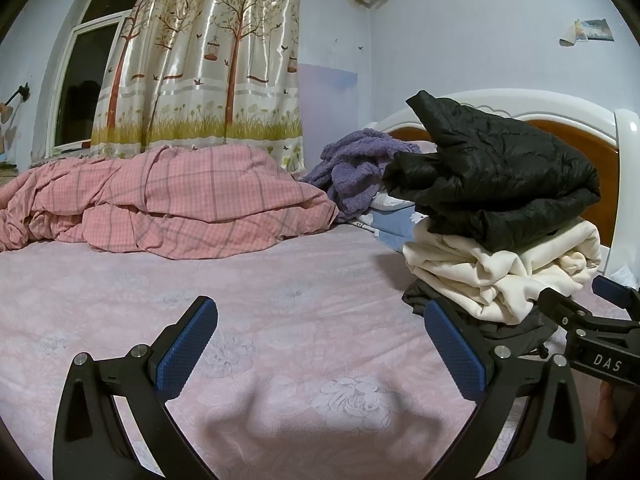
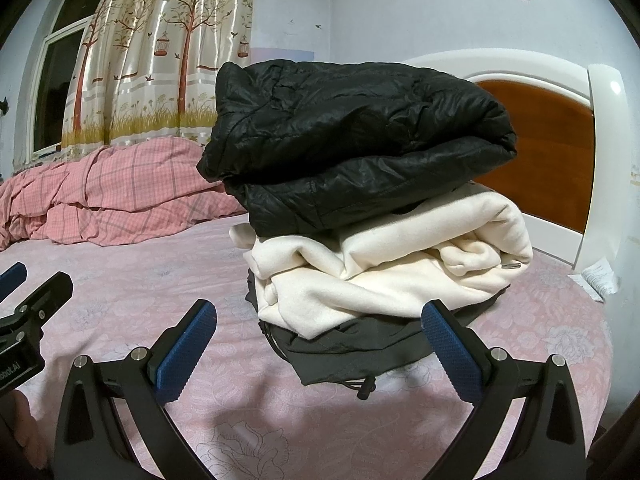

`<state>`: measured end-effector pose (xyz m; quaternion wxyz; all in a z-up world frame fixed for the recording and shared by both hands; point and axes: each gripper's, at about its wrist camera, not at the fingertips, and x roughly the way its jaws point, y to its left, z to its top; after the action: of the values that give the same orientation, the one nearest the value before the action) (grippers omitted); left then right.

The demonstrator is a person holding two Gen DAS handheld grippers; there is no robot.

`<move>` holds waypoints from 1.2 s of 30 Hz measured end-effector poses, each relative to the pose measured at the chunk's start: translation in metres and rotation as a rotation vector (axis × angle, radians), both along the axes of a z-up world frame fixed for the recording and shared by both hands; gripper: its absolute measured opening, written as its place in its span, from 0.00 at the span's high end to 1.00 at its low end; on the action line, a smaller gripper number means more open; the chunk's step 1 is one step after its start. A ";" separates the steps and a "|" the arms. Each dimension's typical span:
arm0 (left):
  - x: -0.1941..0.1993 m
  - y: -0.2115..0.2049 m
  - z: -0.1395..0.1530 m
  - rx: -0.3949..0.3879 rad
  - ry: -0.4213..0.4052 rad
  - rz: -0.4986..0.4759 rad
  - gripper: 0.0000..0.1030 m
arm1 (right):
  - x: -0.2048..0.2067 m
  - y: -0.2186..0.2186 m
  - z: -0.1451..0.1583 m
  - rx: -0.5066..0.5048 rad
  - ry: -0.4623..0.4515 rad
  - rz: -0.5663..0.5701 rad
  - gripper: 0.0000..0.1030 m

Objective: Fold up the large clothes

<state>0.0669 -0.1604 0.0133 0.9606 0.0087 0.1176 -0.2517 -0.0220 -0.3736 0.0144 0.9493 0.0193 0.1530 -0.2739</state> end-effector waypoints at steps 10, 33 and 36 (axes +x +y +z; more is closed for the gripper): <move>0.000 0.000 0.000 -0.001 0.001 0.000 0.00 | 0.000 0.000 0.000 -0.002 0.001 0.000 0.01; -0.001 -0.002 0.000 0.002 0.003 -0.005 0.00 | -0.001 0.001 0.000 -0.001 0.001 -0.001 0.01; -0.001 -0.003 -0.001 0.006 -0.004 -0.006 0.00 | -0.001 0.001 0.001 0.000 0.001 -0.001 0.01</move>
<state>0.0657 -0.1635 0.0120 0.9600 0.0124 0.1164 -0.2544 -0.0226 -0.3729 0.0149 0.9491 0.0190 0.1535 -0.2744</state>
